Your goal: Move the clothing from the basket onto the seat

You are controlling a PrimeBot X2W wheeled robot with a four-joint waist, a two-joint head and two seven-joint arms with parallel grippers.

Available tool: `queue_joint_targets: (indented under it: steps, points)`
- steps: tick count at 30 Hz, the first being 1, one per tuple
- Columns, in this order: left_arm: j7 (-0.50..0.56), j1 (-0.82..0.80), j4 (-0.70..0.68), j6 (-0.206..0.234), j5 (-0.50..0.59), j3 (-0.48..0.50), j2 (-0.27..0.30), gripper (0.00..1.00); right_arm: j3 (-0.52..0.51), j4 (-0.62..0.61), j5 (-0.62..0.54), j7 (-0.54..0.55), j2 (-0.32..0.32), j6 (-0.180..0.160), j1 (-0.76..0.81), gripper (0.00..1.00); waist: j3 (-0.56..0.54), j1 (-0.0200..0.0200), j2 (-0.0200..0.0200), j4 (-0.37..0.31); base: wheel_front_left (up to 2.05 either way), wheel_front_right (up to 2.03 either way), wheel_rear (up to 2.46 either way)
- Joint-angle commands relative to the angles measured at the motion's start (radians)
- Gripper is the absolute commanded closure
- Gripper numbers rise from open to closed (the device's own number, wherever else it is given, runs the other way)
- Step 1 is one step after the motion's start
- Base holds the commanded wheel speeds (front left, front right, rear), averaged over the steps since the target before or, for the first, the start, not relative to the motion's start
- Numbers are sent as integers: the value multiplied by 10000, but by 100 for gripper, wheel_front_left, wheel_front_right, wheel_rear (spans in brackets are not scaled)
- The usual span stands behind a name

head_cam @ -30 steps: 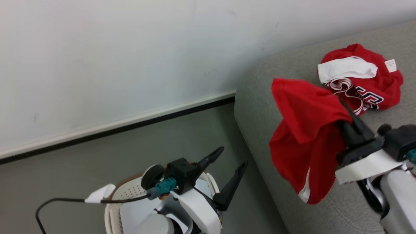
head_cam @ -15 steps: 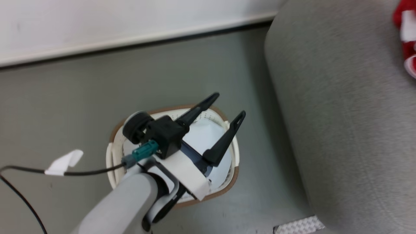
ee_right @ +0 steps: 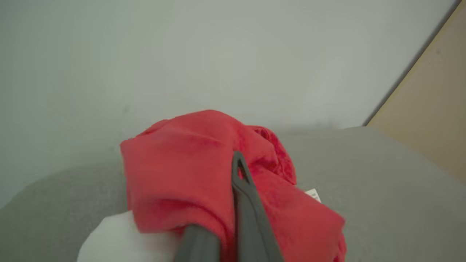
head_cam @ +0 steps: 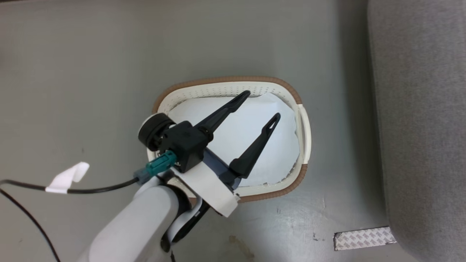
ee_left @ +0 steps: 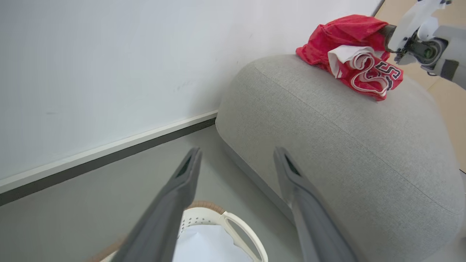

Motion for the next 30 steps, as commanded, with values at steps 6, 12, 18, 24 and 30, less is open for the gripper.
queue_joint_targets:
  steps: [6, 12, 18, 24, 30]
  points:
    - [-230, 395, 312, 151, -139, 170, 237, 0, -270, 1019, -855, -753, 941, -30, 684, 64, -383, -3, 0, -150, 0, 0, 0]
    - [-508, 744, 697, 391, -317, 419, 330, 0, 362, 1020, -1092, -1592, 1303, -30, 1323, 0, -1288, -3, 0, -428, 0, 0, 0]
    - [-1065, 1450, 1359, 758, -671, 808, 381, 0, 1345, 338, -784, -2111, 1523, -30, 2523, 0, -2589, -3, 0, -542, 0, 0, 0]
    - [-1594, 2375, 1965, 1121, -1182, 1265, 290, 0, 1974, -911, -30, -2287, 1896, -30, 4215, 0, -3752, -3, 0, -337, 0, 0, 0]
    - [-2096, 3469, 2586, 1582, -1491, 1829, 418, 0, 2472, -2821, 391, -2308, 2629, -30, 6317, 0, -4837, -3, 0, 24, 0, 0, 0]
